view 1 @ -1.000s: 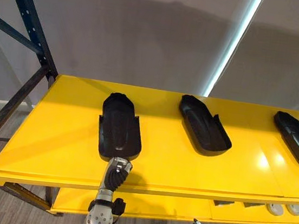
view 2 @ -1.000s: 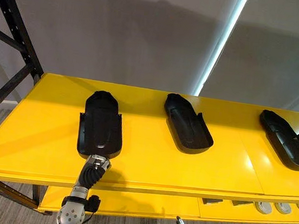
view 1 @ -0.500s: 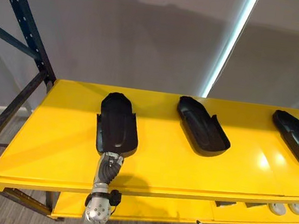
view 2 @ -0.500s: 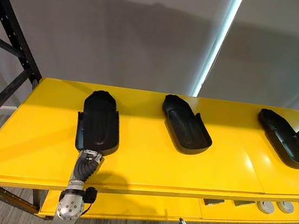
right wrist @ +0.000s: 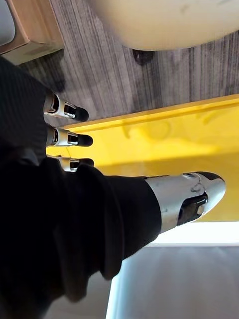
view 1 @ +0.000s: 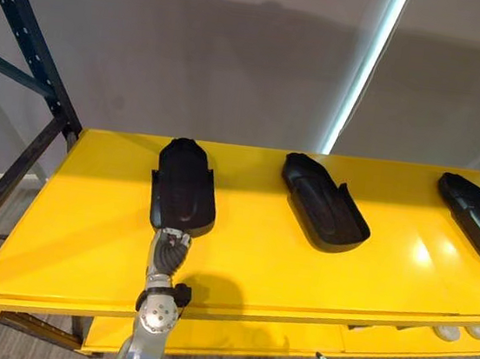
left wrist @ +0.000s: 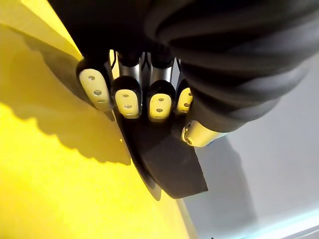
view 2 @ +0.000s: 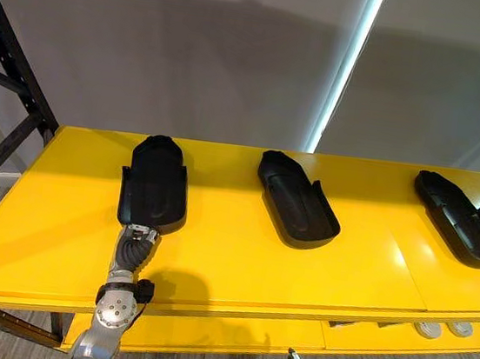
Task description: Walk over and take plastic housings, then place them on the shelf
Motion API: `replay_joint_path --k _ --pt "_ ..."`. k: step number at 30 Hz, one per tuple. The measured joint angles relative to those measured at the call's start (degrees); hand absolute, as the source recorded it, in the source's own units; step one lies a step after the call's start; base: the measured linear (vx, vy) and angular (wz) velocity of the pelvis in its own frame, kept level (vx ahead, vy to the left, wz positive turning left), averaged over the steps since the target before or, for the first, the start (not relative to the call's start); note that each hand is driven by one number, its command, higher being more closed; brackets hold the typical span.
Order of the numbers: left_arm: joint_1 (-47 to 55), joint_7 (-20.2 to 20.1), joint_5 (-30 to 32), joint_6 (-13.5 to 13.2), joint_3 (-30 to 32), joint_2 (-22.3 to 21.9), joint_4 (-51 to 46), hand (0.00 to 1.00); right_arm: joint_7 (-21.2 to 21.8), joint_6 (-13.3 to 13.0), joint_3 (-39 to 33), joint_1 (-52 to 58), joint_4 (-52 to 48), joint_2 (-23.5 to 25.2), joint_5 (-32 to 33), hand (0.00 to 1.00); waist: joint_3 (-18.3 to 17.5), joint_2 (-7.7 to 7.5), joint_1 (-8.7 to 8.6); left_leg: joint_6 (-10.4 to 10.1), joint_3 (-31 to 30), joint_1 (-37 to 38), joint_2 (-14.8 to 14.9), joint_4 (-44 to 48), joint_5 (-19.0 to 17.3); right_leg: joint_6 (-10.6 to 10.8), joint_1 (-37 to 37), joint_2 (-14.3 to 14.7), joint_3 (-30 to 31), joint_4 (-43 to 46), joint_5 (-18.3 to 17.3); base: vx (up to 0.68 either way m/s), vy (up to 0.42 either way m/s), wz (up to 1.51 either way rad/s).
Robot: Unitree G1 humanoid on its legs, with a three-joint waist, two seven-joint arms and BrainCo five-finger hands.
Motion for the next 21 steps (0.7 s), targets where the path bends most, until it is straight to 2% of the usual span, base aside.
replay_joint_path --k 3,5,7,8,10,11,14,18,20,21 --pt "-0.2 0.0 0.3 0.4 -0.3 0.2 -0.3 1.0 0.0 -0.1 -0.1 -0.2 0.0 -0.2 0.0 0.0 0.0 -0.05 -0.11 0.0 0.0 -0.6 0.1 -0.1 0.1 0.0 -0.2 0.1 0.2 0.1 0.1 -0.08 -0.029 0.0" --pt "0.5 -0.1 0.9 1.1 -1.2 0.3 -4.0 1.0 0.0 -0.1 -0.1 -0.1 0.1 -0.1 0.0 0.0 0.0 -0.45 -0.07 0.0 -0.1 -1.4 0.2 -0.1 0.0 -0.1 -1.1 0.1 0.2 0.4 0.2 -0.07 -0.026 0.02" --pt "2.8 0.1 0.9 0.9 -2.6 1.0 -15.3 1.0 -0.1 -0.2 -0.4 0.1 0.6 0.5 0.2 0.0 0.6 -1.13 0.09 0.1 -0.7 -1.8 0.1 -0.1 0.0 0.1 -1.2 0.1 0.0 0.4 0.3 -0.03 -0.025 0.04" --pt "3.3 0.1 0.9 0.5 -2.9 1.1 -17.9 1.0 -0.2 -0.3 -0.5 0.1 0.6 0.7 0.2 0.0 0.6 -1.25 0.08 0.1 -1.1 -1.8 0.1 -0.1 0.0 0.1 -1.2 0.1 0.0 0.4 0.3 -0.01 -0.022 0.06" --pt "4.1 1.6 0.6 -2.9 -2.5 1.7 -28.3 1.0 -0.2 -0.5 -0.6 0.2 0.7 1.0 0.1 0.0 0.6 -1.47 0.11 0.3 -1.9 -1.8 0.1 -0.1 -0.2 0.5 -0.9 0.0 -0.2 0.4 0.6 0.01 -0.013 0.11" --pt "4.1 2.1 0.1 -3.7 -2.1 1.7 -30.1 1.0 -0.2 -0.5 -0.6 0.2 0.7 1.0 0.1 0.0 0.6 -1.47 0.13 0.3 -2.0 -1.8 0.1 -0.1 -0.2 0.6 -0.8 0.0 -0.3 0.4 0.7 0.01 -0.003 0.17" --pt "4.3 5.7 -4.0 -7.4 3.1 1.4 -36.6 1.0 -0.1 -0.6 -0.7 0.2 0.8 1.0 0.1 0.0 0.7 -1.32 0.17 0.5 -3.2 -1.8 0.3 0.0 -0.3 1.0 -0.1 0.0 -1.8 0.5 1.2 0.01 -0.004 0.23" --pt "6.4 11.1 -11.6 -8.6 15.4 0.7 -38.5 1.0 -0.2 -0.6 -0.7 0.1 1.0 1.3 0.0 0.0 0.9 -0.95 0.49 0.7 -4.7 -1.8 0.4 0.3 -0.4 1.0 0.1 -0.1 -3.4 1.7 1.3 0.02 -0.007 0.21" --pt "8.0 13.1 -16.4 -8.6 23.6 0.3 -37.1 1.0 -0.2 -0.6 -1.3 -0.1 1.0 1.7 0.0 0.0 0.9 -1.06 1.39 0.9 -5.3 -1.9 0.4 0.7 -0.5 1.0 0.1 -0.2 -3.9 2.2 1.3 0.02 -0.005 0.11" --pt "8.1 13.5 -17.2 -8.6 25.1 0.3 -36.4 1.0 -0.2 -0.5 -1.8 -0.1 1.0 1.8 0.0 0.0 0.9 -1.05 1.7 0.9 -5.5 -1.9 0.4 1.0 -0.5 1.0 0.2 -0.3 -4.1 2.3 1.3 0.02 -0.01 0.21"
